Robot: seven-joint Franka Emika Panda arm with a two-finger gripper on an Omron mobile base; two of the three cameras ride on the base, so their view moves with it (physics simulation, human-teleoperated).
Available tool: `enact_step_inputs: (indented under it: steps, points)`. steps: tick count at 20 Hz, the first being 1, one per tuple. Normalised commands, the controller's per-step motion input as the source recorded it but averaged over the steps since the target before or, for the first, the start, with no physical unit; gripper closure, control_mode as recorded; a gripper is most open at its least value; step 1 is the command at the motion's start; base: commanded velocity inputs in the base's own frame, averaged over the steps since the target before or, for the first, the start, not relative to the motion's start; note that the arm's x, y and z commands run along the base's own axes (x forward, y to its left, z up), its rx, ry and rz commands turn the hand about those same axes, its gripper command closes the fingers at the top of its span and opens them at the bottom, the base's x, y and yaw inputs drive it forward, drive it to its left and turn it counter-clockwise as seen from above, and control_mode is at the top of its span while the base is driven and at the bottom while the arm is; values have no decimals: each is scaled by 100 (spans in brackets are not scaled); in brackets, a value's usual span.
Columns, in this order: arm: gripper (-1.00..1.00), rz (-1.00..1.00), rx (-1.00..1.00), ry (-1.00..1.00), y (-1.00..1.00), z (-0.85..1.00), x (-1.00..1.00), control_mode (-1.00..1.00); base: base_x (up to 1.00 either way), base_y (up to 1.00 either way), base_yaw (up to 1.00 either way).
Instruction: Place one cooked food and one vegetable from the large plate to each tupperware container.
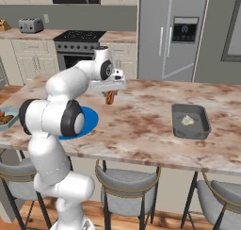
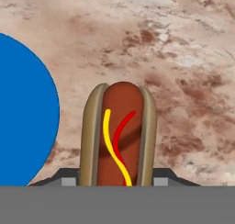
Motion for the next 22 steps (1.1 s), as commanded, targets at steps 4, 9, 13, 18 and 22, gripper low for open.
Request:
enact_step_inputs:
  steps: [4, 9, 13, 18, 22]
  points:
    - [100, 32, -6, 3, -100, 29, 0, -100, 0, 0, 0]
    - [100, 14, 1, 7, -100, -15, 0, -100, 0, 0, 0]
    - [100, 2, 0, 16, -100, -23, 0, -100, 0, 0, 0]
    - [100, -13, -6, 23, -100, -24, 19, -100, 0, 0, 0]
    - [100, -19, -2, 15, -94, -5, 36, -100, 0, 0, 0]
